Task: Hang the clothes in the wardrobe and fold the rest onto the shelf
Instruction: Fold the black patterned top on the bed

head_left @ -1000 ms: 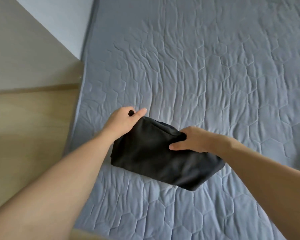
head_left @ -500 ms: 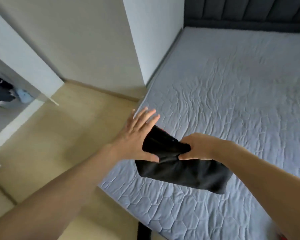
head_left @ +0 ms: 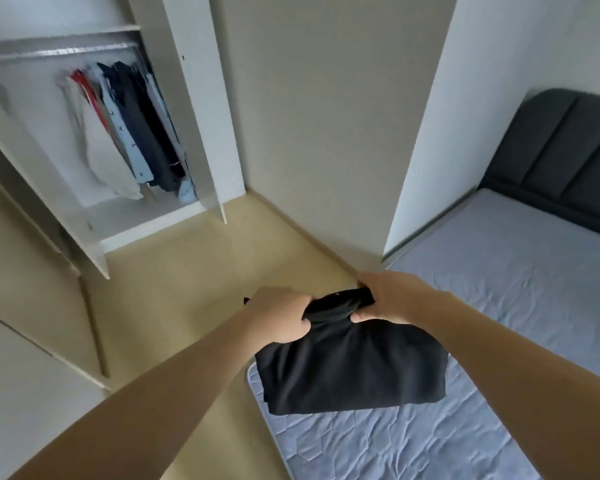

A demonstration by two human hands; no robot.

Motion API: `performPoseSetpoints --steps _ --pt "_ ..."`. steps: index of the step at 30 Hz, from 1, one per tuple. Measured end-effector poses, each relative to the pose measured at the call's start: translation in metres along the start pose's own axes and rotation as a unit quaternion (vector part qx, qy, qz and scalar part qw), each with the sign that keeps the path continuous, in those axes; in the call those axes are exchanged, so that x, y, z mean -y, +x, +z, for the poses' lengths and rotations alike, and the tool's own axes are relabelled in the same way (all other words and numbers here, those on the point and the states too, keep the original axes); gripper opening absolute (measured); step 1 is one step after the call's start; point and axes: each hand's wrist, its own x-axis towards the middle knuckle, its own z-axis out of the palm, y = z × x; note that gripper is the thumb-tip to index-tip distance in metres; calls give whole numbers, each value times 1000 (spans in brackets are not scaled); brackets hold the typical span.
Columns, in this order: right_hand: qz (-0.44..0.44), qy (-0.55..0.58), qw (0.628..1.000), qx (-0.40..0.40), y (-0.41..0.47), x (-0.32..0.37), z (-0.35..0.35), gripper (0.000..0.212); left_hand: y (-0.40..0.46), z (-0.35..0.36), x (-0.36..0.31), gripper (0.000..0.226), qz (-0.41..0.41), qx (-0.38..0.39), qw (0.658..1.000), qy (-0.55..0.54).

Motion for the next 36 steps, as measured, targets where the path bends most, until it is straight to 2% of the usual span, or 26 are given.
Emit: performPoseSetpoints --steps 7,13,21,25,30,33,36 --pt "-25 -3 998 -50 119 101 -68 46 9 -93 144 17 -90 -58 994 16" --pt "-68 -44 993 -89 193 164 -126 45 17 -142 246 36 -118 -103 988 -10" --pt "-127 -62 983 -114 323 205 -181 46 69 -183 371 18 -161 -114 980 -24" --pt "-169 -62 974 -137 400 228 -209 53 96 -207 434 15 -177 -148 972 46" --pt "-229 -82 955 -168 480 262 -245 48 114 -237 507 6 -202 -197 953 108" --pt "-262 -110 941 -182 531 293 -259 46 123 -247 560 7 -224 -204 947 104" --pt "-282 -116 934 -184 579 323 -268 46 134 -254 612 18 -237 -202 947 82"
